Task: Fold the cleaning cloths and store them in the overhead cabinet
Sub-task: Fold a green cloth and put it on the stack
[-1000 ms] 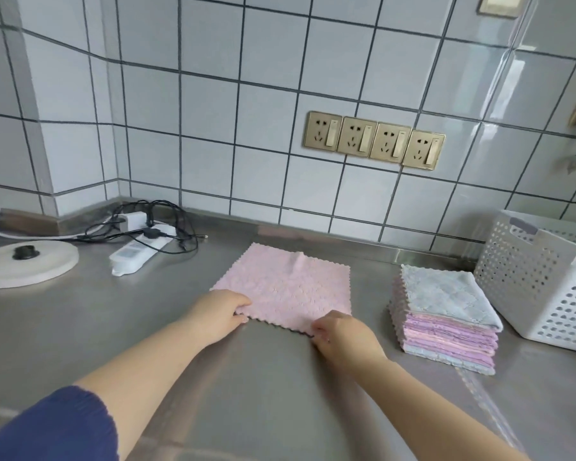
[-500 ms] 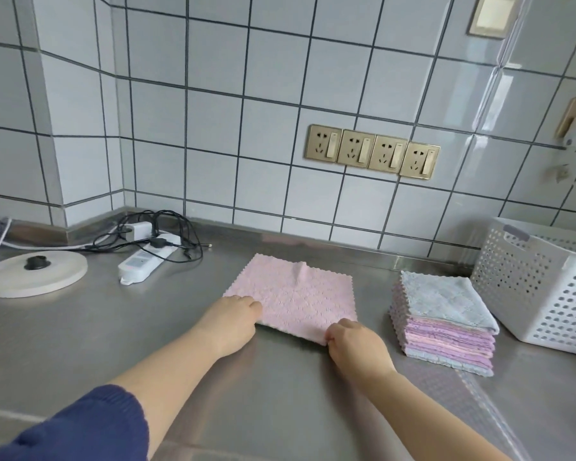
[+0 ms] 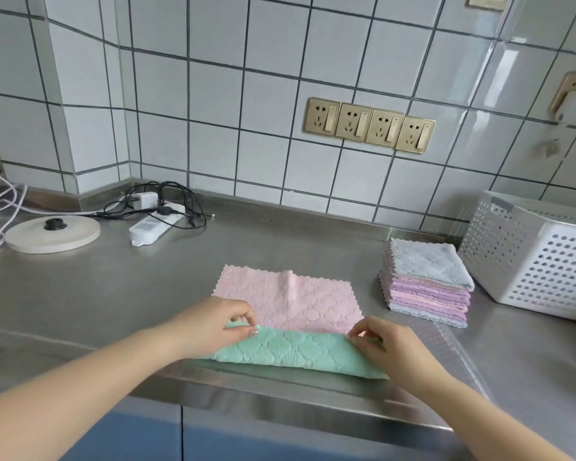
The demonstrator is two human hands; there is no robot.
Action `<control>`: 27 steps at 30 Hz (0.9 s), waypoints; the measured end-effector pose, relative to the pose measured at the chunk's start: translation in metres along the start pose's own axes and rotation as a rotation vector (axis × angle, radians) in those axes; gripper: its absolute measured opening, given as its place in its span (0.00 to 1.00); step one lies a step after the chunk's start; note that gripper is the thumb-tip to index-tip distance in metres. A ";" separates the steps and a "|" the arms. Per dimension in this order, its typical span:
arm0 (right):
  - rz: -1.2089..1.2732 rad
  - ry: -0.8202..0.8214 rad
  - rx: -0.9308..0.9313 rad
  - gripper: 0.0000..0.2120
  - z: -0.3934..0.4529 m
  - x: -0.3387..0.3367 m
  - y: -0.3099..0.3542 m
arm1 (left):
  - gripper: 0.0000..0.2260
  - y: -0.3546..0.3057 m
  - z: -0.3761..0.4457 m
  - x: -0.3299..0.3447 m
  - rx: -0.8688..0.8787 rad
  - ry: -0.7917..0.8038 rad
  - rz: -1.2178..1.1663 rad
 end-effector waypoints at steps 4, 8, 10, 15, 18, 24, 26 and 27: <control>0.136 0.117 0.016 0.02 -0.024 -0.012 -0.004 | 0.04 -0.006 -0.026 -0.009 -0.061 0.114 -0.031; 0.213 0.188 0.038 0.06 -0.040 -0.022 -0.012 | 0.06 -0.012 -0.045 -0.021 -0.081 0.149 -0.080; 0.223 0.186 0.093 0.10 -0.040 -0.028 -0.018 | 0.08 -0.012 -0.047 -0.028 -0.101 0.127 -0.116; 0.278 0.052 0.252 0.17 -0.020 -0.038 -0.024 | 0.07 -0.016 -0.032 -0.034 -0.207 -0.128 -0.220; 0.257 -0.017 0.296 0.17 0.001 -0.031 -0.023 | 0.06 -0.008 -0.012 -0.028 -0.241 -0.263 -0.225; 0.103 -0.127 0.350 0.15 0.042 -0.005 -0.034 | 0.06 0.021 0.021 -0.010 -0.269 -0.336 -0.062; 0.051 -0.141 0.375 0.16 0.053 0.004 -0.042 | 0.06 0.028 0.029 -0.006 -0.275 -0.322 -0.001; 0.030 -0.145 0.387 0.16 0.055 0.007 -0.044 | 0.07 0.030 0.032 -0.005 -0.283 -0.310 0.032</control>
Point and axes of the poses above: each hand's wrist, its own z-axis towards the middle knuckle, its own x-axis out of the palm, y = z × x, the point moved 1 cm from there along z, towards the middle knuckle, and after that the axes turned 12 degrees about -y, right-handed, at the moved point
